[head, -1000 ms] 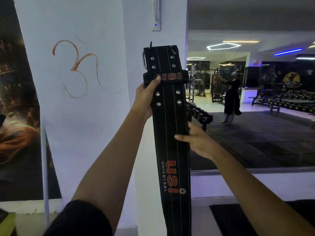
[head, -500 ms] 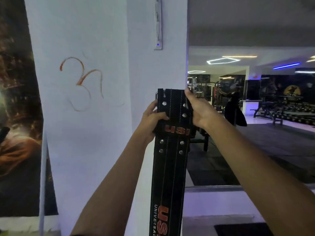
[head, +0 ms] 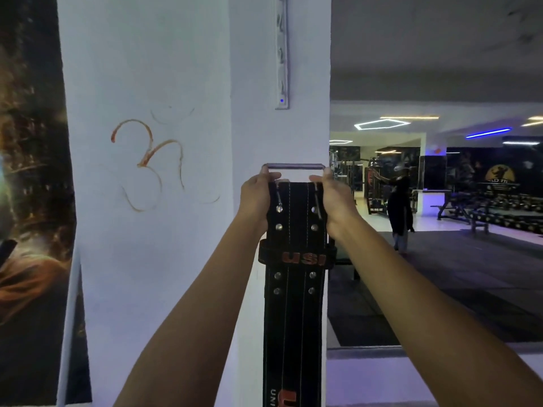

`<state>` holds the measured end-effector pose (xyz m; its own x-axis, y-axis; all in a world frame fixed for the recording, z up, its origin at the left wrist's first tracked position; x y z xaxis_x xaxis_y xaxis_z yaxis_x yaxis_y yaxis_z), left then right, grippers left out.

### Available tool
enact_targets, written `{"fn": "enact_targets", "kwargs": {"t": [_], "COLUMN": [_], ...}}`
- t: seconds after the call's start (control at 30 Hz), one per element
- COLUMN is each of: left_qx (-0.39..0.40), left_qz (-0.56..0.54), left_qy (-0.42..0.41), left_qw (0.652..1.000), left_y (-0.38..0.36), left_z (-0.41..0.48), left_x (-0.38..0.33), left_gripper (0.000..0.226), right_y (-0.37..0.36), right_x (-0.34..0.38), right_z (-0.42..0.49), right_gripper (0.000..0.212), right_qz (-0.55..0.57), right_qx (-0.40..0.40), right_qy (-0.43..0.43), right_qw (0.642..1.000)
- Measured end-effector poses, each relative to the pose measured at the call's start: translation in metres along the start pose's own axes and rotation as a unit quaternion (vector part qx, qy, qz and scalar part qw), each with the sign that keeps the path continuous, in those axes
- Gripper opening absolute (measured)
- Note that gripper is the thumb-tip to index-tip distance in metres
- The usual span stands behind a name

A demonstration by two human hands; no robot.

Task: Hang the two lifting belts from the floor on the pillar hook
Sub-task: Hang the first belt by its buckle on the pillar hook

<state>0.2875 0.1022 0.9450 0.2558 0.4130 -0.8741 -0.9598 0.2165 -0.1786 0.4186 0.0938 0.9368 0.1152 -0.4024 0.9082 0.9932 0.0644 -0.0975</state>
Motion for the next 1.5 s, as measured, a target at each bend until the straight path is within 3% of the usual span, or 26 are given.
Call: {"fn": "enact_targets", "kwargs": {"t": [0.13,0.6,1.07,1.3,1.5], "left_qx": [0.005,-0.004,-0.054,-0.112,-0.104], "left_qz": [-0.025,-0.081,-0.023,0.004,0.020], "left_qy": [-0.067,-0.144,-0.232,-0.202,-0.200], "left_qw": [0.997,0.986,0.971,0.973,0.974], "left_y": [0.005,-0.002,-0.007,0.011,0.016], "left_z": [0.017,0.108,0.257,0.296,0.291], "left_x": [-0.012,-0.056,-0.115,-0.100,-0.079], "left_gripper": [0.030,0.015,0.022,0.031,0.019], "right_y": [-0.010,-0.007,0.002,-0.001,0.002], "right_x": [0.017,0.070,0.134,0.118,0.094], "right_z": [0.015,0.104,0.250,0.299,0.296], "right_gripper": [0.041,0.012,0.027,0.029,0.016], "right_qz": [-0.001,0.058,0.030,0.000,0.027], "right_qx": [-0.042,-0.121,-0.092,-0.102,-0.113], "right_qy": [0.055,0.172,0.201,0.189,0.208], "right_qw": [0.998,0.976,0.975,0.977,0.971]}}
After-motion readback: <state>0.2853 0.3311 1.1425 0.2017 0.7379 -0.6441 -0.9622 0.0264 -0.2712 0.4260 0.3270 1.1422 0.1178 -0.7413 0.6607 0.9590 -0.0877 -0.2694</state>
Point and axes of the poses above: each hand's wrist, its own z-axis towards the middle knuckle, its own y-axis out of the back of the hand, x = y × z, the point moved 2 cm from there along z, towards the middle knuckle, and after that the axes turned 14 degrees about x, right-handed, at the moved point
